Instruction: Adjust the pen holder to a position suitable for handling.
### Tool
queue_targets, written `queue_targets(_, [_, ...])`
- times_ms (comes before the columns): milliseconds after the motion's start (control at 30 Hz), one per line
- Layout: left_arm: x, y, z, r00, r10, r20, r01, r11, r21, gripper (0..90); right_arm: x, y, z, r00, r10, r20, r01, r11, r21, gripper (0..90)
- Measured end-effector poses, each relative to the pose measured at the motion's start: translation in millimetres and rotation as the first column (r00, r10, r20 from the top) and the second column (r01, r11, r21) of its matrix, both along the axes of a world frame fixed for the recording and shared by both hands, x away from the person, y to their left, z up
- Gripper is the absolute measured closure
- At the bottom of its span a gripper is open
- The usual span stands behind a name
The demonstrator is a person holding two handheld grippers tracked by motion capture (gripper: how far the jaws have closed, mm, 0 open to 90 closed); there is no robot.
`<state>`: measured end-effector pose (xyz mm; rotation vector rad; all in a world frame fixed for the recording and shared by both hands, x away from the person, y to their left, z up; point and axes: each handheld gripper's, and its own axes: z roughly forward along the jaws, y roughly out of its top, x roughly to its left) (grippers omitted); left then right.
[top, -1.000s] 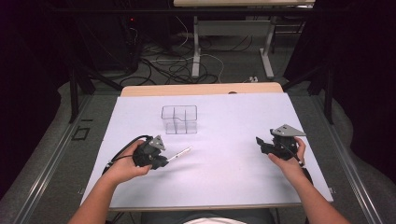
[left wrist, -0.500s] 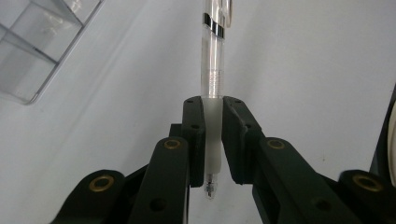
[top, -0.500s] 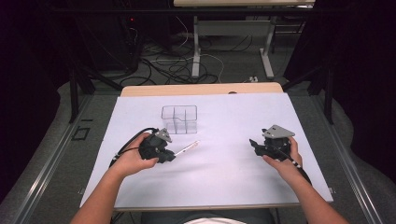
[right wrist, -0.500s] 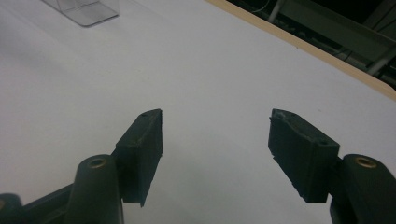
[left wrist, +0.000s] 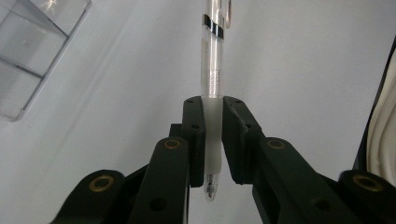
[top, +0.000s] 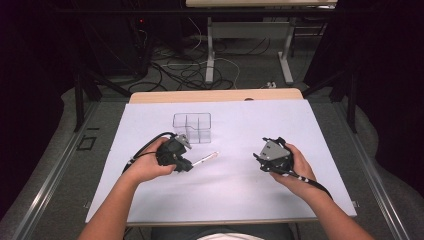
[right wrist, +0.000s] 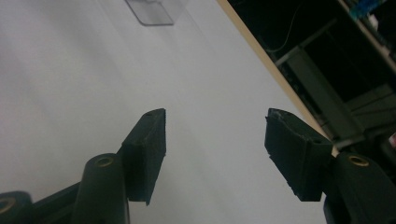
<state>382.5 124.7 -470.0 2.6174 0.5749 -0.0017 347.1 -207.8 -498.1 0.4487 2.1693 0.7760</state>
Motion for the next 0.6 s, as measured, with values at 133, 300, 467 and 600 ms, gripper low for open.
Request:
queue_targets(133, [1.1,-9.0,4.1,0.9999,-0.011,0.008,0.01,0.9999,0.011,79.8,-5.4,17.2,9.3,0.9935,0.079,0.082,-0.071,0.9931,-0.094,38.1])
queue_targets(300, [1.6,-20.2,5.1,0.9995,-0.031,0.006,0.031,0.9995,0.007,79.8,-13.4,36.0,15.4,0.9804,0.151,0.127,-0.132,0.9803,-0.147,32.9])
queue_targets(467, [4.1,-25.8,4.1,0.9992,-0.039,-0.004,0.039,0.999,0.023,79.8,-19.4,47.7,10.6,0.97,0.21,0.122,-0.175,0.9525,-0.249,29.6])
queue_targets(600, [6.8,-28.8,2.5,0.999,-0.039,-0.023,0.04,0.9987,0.03,79.9,-22.8,52.1,3.8,0.9581,0.262,0.115,-0.228,0.9416,-0.248,32.7])
